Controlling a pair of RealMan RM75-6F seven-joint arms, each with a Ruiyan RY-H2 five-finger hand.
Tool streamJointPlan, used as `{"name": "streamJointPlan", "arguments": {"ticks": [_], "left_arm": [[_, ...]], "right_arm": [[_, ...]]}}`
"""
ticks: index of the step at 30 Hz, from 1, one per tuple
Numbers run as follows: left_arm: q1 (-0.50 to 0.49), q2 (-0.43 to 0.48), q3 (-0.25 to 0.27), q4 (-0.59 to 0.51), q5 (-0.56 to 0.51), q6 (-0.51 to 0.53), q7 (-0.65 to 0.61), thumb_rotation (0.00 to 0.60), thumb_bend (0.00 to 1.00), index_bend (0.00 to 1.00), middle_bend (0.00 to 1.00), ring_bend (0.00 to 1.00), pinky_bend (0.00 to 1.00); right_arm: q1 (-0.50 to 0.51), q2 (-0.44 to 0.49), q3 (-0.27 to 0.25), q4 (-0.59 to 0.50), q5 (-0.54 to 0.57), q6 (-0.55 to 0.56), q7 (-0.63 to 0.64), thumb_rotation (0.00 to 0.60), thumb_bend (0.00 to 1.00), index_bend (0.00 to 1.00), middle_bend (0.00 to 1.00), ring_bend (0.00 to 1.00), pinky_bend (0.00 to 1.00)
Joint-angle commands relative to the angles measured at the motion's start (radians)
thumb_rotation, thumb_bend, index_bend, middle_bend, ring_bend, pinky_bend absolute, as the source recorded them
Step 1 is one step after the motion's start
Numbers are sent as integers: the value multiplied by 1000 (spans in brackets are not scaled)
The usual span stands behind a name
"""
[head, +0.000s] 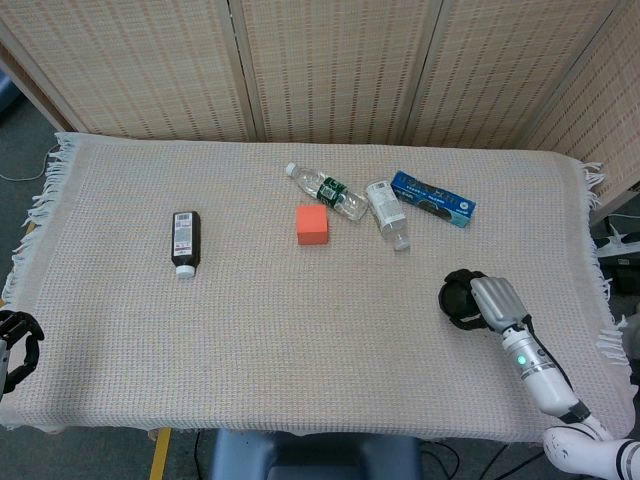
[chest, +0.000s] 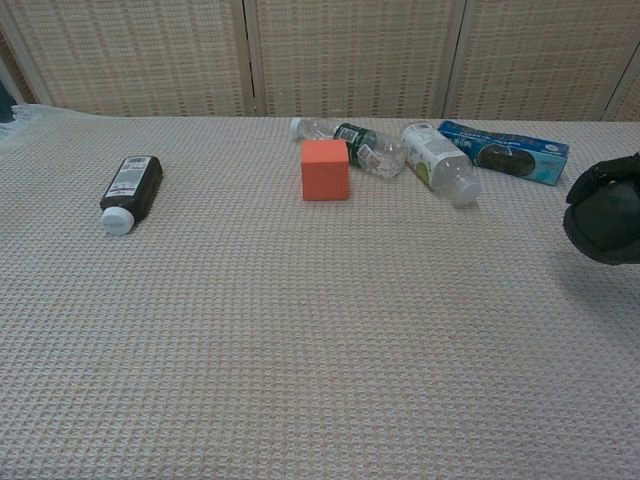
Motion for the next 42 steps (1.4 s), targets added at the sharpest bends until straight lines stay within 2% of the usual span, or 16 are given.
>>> {"name": "streamJointPlan", "arguments": {"ticks": [1, 5, 7, 9, 12, 16, 19, 21, 23, 26, 28, 30, 35, 36, 38, 42], "left_arm": [[0, 0, 0, 1, -1, 0, -2, 600, 606, 597, 466, 363, 560], [0, 0, -2, 0, -5, -3, -3, 600, 605, 599, 465, 363, 560], [-1, 0, -1, 1, -3, -3, -2, 600, 605, 599, 466, 363, 559], [-1, -1, -1, 1, -1, -2, -1, 600, 605, 599, 466, 363, 560], [-2, -1, 0, 1, 0, -5, 0, 600, 606, 601, 465, 363, 560], [-3, -2, 0, 1, 0, -6, 2, 600, 605, 601, 466, 363, 560], [-3, -3, 0, 1, 0, -5, 0, 600, 606, 600, 466, 364, 560], [-3, -3, 0, 1, 0, -6, 0, 600, 605, 600, 466, 363, 560], [-3, -3, 1, 1, 1, -6, 1, 600, 606, 601, 466, 363, 560], [-3, -3, 0, 1, 0, -5, 1, 600, 605, 599, 466, 363, 560], [-3, -3, 0, 1, -2, -5, 0, 600, 605, 599, 466, 363, 560], [-3, -3, -1, 0, -3, -5, 1, 600, 606, 600, 466, 363, 560], [-1, -2, -2, -2, -5, -4, 4, 600, 606, 600, 465, 363, 560], [-1, -2, -2, -2, -5, -4, 3, 600, 606, 600, 466, 363, 560], [-1, -2, -2, -2, -5, -3, 2, 600, 605, 600, 465, 363, 560], [-1, -1, -3, -3, -6, -4, 2, 600, 606, 600, 466, 363, 561]], "right_arm": [[3, -85, 23, 31, 228, 147, -393, 600, 432, 638, 496, 584, 695], [-21, -250, 54, 230, 141, 398, -468, 600, 432, 638, 496, 584, 695], [-27, -307, 60, 322, 95, 460, -445, 600, 432, 638, 496, 584, 695], [-34, -334, 59, 366, 65, 458, -376, 600, 432, 638, 497, 585, 694], [-39, -296, 56, 303, 58, 369, -255, 600, 432, 642, 502, 590, 698], [-37, -180, 54, 134, 60, 214, -97, 600, 433, 646, 507, 595, 704], [-28, -74, 59, 3, 53, 69, 89, 600, 432, 646, 508, 596, 706], [-19, 1, 69, -69, 35, -39, 263, 600, 432, 647, 510, 598, 707], [-12, 56, 80, -108, -6, -119, 432, 600, 432, 649, 514, 604, 712], [-3, 97, 75, -100, -72, -165, 532, 600, 432, 654, 517, 610, 717], [-5, 89, 67, -71, -89, -140, 489, 600, 432, 654, 518, 610, 718], [-14, 59, 61, -31, -69, -86, 361, 600, 432, 654, 518, 611, 719], [-48, -108, 71, 101, 46, 171, -157, 600, 432, 658, 518, 611, 723], [-51, -143, 76, 130, 55, 216, -224, 600, 432, 659, 518, 611, 724], [-56, -204, 84, 187, 64, 282, -317, 600, 432, 659, 518, 611, 724], [-58, -256, 85, 249, 37, 327, -340, 600, 432, 659, 518, 611, 723]]}}
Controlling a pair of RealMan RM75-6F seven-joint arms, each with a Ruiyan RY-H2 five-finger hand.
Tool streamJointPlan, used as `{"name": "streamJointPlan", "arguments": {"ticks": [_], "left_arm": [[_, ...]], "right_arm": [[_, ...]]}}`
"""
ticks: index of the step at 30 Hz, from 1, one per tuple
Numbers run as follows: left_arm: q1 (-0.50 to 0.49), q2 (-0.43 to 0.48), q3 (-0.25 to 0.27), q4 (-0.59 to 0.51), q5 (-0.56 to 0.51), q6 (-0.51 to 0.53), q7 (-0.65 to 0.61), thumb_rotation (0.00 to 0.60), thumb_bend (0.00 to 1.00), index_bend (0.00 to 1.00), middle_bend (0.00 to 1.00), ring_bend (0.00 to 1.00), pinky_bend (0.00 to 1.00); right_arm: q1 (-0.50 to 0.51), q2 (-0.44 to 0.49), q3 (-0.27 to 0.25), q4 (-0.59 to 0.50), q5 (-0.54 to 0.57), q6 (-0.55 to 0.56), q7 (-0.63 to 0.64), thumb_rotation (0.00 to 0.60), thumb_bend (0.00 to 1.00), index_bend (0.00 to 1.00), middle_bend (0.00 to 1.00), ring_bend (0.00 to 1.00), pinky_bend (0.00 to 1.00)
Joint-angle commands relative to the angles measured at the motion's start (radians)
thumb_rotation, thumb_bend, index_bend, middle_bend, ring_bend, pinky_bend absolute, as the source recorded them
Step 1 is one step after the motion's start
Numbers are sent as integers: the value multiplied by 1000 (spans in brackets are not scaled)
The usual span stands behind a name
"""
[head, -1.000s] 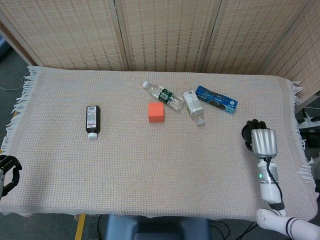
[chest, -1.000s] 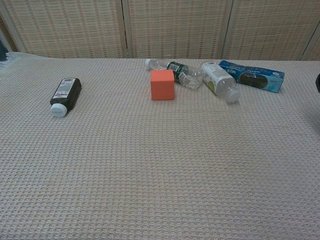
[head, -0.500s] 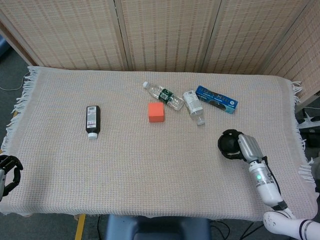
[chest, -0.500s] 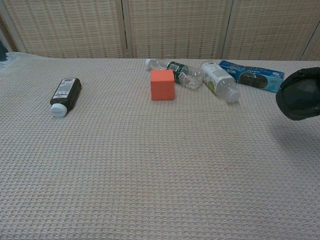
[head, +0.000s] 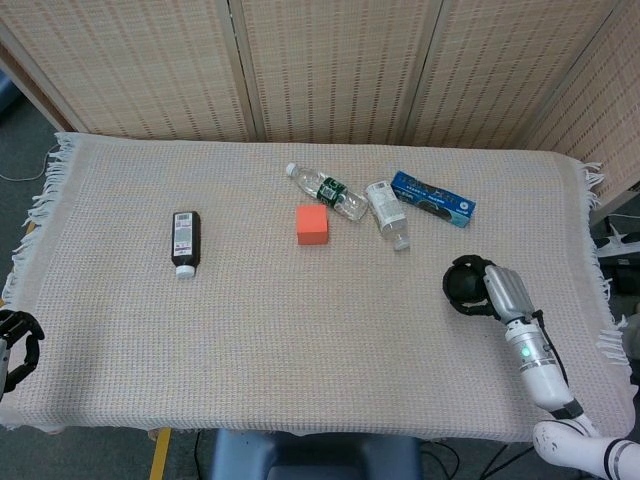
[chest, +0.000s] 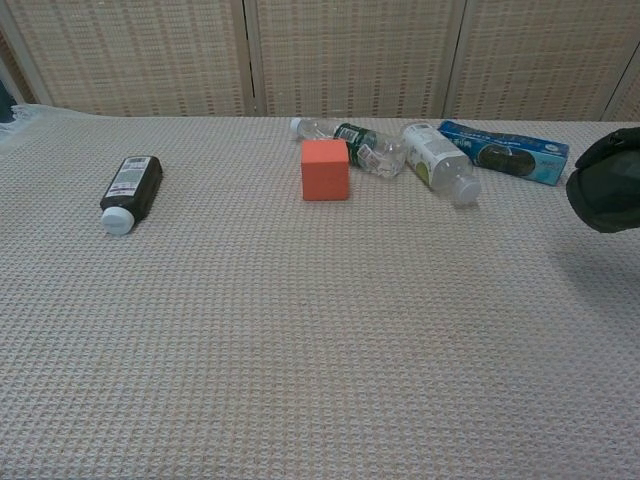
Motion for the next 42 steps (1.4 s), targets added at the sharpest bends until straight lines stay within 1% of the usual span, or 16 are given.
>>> {"name": "streamJointPlan", "arguments": {"ticks": [1, 4, 7, 10, 11, 13, 14, 16, 18, 21, 28, 31, 35, 38, 40, 42], "left_arm": [[0, 0, 0, 0, -1, -1, 0, 600, 606, 600, 466, 364, 560], [0, 0, 0, 0, 1, 0, 0, 600, 605, 599, 466, 363, 560], [1, 1, 1, 0, 1, 1, 0, 600, 606, 597, 466, 363, 560], [2, 1, 0, -1, 1, 2, -2, 600, 605, 597, 466, 363, 560], [2, 1, 0, -1, 1, 3, -2, 600, 605, 597, 465, 363, 560], [2, 1, 1, 0, 3, 3, -1, 600, 606, 599, 465, 363, 560], [1, 1, 2, 0, 3, 2, -1, 600, 606, 600, 466, 363, 560], [1, 1, 2, 0, 3, 1, 1, 600, 606, 601, 466, 363, 560], [0, 1, 2, -1, 2, -1, 2, 600, 605, 600, 466, 363, 560], [1, 1, 1, -1, 2, 1, 1, 600, 605, 599, 466, 363, 560], [1, 1, 2, -1, 2, -2, 2, 600, 605, 601, 466, 363, 560], [1, 1, 2, 0, 3, 0, 2, 600, 605, 600, 466, 363, 560], [1, 1, 1, 0, 2, 1, -1, 600, 605, 601, 466, 363, 560], [2, 2, 1, 0, 2, 2, -3, 600, 605, 600, 466, 363, 560], [2, 2, 1, 1, 3, 2, -4, 600, 605, 600, 466, 363, 560], [1, 2, 1, 1, 2, 1, -5, 600, 605, 601, 466, 363, 560]], "right_arm": [[-25, -178, 11, 186, 10, 239, -484, 600, 432, 659, 518, 611, 722], [-28, -180, 1, 188, -14, 226, -442, 600, 432, 659, 518, 610, 720], [-25, -139, -13, 139, -23, 155, -373, 600, 432, 659, 518, 611, 718], [-14, -62, -29, 44, -10, 27, -276, 600, 432, 658, 518, 611, 717], [-5, -22, -33, -4, 3, -39, -229, 600, 433, 658, 518, 611, 717], [10, 37, -37, -65, 16, -129, -168, 600, 432, 657, 518, 611, 717], [20, 62, -40, -87, 16, -166, -147, 600, 432, 656, 518, 611, 717], [27, 80, -43, -100, 11, -188, -134, 600, 432, 656, 518, 610, 717], [31, 84, -45, -98, 16, -195, -142, 600, 432, 656, 518, 611, 717], [38, 75, -51, -84, 47, -201, -193, 600, 432, 656, 518, 611, 717], [77, 65, -67, -79, 189, -266, -330, 600, 432, 650, 519, 611, 718], [88, 44, -69, -65, 222, -258, -370, 600, 432, 648, 518, 610, 718], [92, 14, -71, -41, 227, -235, -388, 600, 432, 633, 518, 595, 713], [93, 10, -73, -36, 223, -238, -382, 600, 432, 577, 510, 544, 685], [94, 12, -74, -36, 220, -241, -379, 600, 431, 497, 462, 474, 647], [94, 16, -76, -37, 214, -243, -374, 600, 417, 397, 388, 378, 584]]}}
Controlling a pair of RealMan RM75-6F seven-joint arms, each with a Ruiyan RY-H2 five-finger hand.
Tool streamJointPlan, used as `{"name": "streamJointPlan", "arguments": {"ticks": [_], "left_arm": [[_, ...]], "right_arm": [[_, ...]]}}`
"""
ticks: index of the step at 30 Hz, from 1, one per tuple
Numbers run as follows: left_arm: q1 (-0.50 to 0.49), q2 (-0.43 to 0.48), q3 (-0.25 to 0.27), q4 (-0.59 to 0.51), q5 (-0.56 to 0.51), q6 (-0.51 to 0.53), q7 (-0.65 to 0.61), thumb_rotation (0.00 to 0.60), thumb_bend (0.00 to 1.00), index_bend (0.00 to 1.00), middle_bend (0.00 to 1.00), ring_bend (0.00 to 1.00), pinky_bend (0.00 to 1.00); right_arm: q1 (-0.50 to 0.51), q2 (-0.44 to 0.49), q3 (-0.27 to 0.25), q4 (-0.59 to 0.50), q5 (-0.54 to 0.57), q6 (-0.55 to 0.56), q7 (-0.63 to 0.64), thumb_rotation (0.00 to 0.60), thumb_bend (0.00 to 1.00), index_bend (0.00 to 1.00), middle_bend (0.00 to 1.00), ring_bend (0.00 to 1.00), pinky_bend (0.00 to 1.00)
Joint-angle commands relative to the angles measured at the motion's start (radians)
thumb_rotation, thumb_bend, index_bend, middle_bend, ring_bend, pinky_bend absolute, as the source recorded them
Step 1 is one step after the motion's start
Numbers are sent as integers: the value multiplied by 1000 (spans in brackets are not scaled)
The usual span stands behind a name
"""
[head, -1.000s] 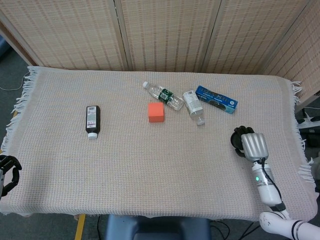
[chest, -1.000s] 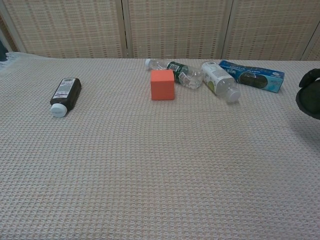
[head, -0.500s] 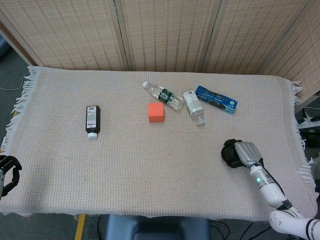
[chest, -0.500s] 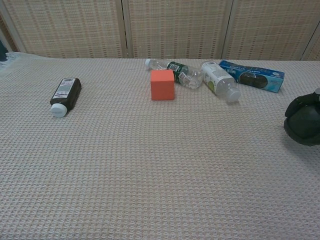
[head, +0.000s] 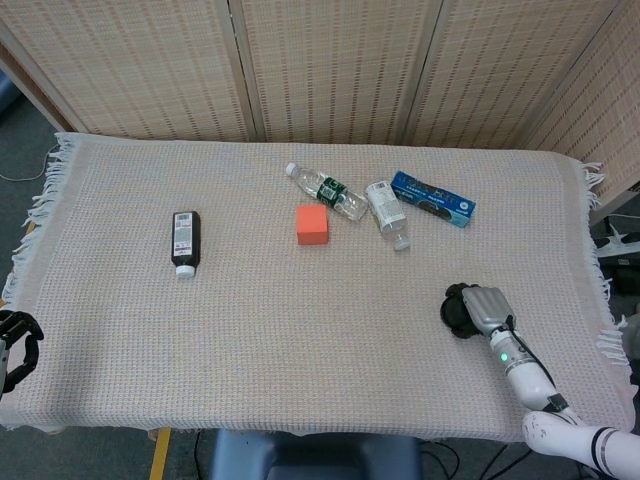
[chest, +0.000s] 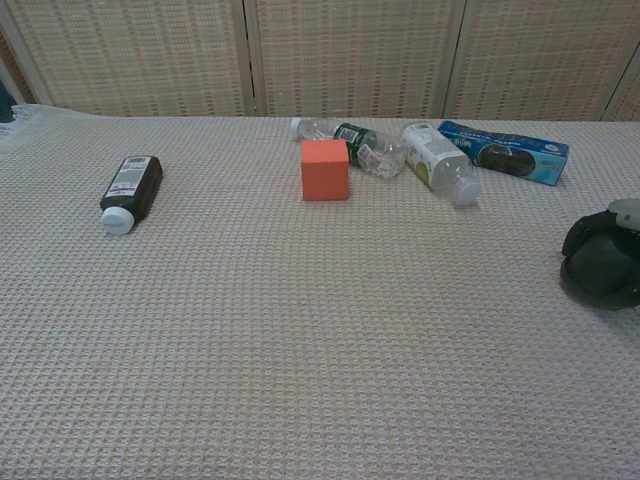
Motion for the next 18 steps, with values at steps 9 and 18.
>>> {"name": "streamJointPlan", "arguments": {"ticks": [9, 18], "left_arm": [[-1, 0, 0, -1, -1, -3, 1, 600, 605, 600, 466, 363, 560], [-1, 0, -1, -1, -2, -2, -1, 600, 606, 598, 466, 363, 560]], "right_arm": [[7, 31, -12, -13, -8, -35, 21, 600, 315, 86, 134, 51, 321], [18, 37, -23, -16, 19, -43, -3, 600, 284, 0, 30, 0, 253]]}}
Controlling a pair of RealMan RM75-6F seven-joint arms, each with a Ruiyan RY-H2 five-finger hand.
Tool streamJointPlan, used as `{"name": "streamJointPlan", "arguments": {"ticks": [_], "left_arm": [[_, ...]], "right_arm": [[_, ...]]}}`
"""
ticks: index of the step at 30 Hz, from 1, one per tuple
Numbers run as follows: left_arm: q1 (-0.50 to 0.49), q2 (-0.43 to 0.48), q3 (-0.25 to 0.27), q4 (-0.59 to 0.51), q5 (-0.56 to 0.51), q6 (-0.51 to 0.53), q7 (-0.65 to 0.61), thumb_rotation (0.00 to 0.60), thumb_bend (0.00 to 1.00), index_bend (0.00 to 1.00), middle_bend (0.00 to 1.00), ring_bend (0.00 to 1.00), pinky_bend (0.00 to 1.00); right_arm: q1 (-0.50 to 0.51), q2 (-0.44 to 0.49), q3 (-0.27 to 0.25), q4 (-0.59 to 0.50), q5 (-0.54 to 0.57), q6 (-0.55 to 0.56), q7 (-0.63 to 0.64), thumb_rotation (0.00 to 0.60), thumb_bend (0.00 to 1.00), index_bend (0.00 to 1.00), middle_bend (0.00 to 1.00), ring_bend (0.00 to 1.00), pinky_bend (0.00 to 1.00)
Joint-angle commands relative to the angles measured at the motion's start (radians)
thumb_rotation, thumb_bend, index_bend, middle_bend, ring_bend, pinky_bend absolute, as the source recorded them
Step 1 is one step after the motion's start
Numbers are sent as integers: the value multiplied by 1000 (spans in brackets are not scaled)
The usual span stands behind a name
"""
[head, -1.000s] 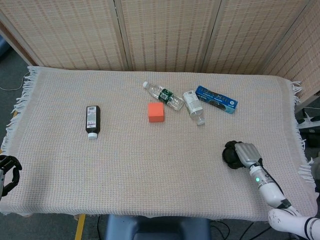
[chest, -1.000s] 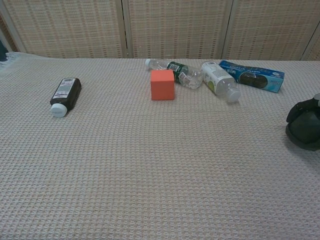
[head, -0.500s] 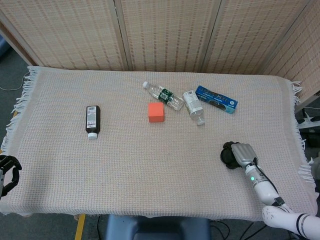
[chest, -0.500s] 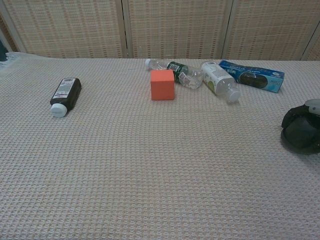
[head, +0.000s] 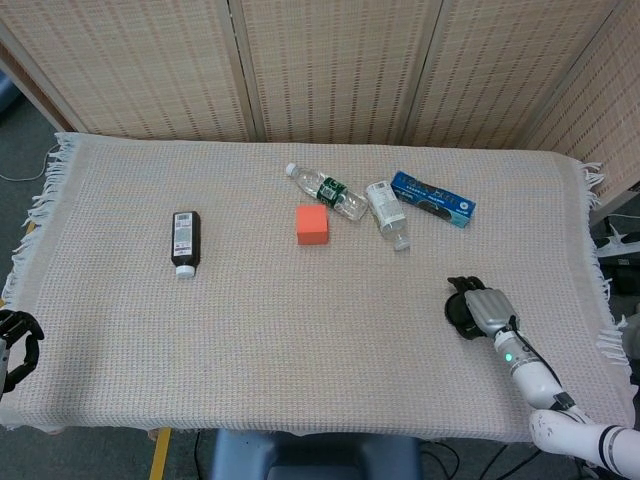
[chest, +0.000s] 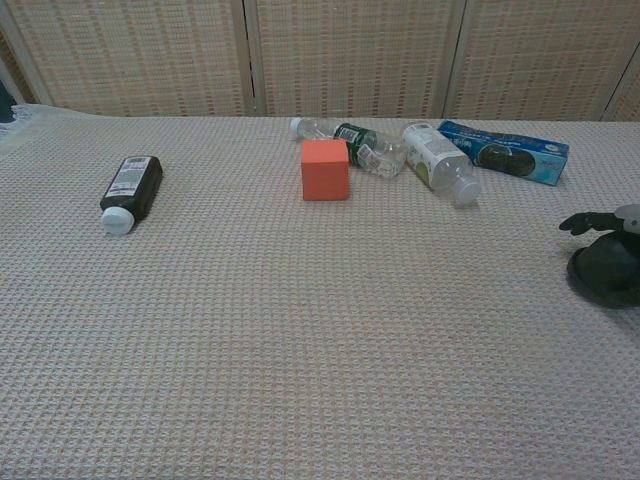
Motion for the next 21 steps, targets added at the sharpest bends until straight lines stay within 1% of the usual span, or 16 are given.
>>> {"name": "streamJointPlan", "arguments": {"ticks": [1, 5, 9, 16, 18, 21], "left_arm": [[0, 0, 0, 0, 0, 0, -1, 600, 606, 598, 466, 363, 560], [1, 0, 0, 1, 1, 1, -1, 600, 606, 600, 466, 363, 560], [0, 0, 0, 1, 1, 1, 0, 600, 606, 602, 466, 363, 560], [0, -1, 1, 0, 2, 0, 5, 600, 605, 600, 466, 363, 560], [0, -1, 1, -1, 2, -1, 6, 600, 606, 601, 466, 363, 560], [-1, -2, 1, -1, 1, -2, 8, 600, 606, 601, 466, 363, 560]], "right_arm": [[0, 1, 0, -2, -1, 5, 0, 600, 278, 0, 18, 0, 242], [-8, 4, 1, -10, -20, 30, 11, 600, 257, 0, 0, 0, 186], [-20, 11, 2, -22, -50, 54, 33, 600, 256, 0, 0, 0, 155], [-44, 32, -1, -50, -109, 96, 72, 600, 256, 1, 0, 0, 152], [-50, 32, -3, -52, -122, 108, 73, 600, 256, 20, 0, 0, 158], [-55, 25, -3, -44, -130, 121, 69, 600, 256, 67, 4, 0, 200]]}}
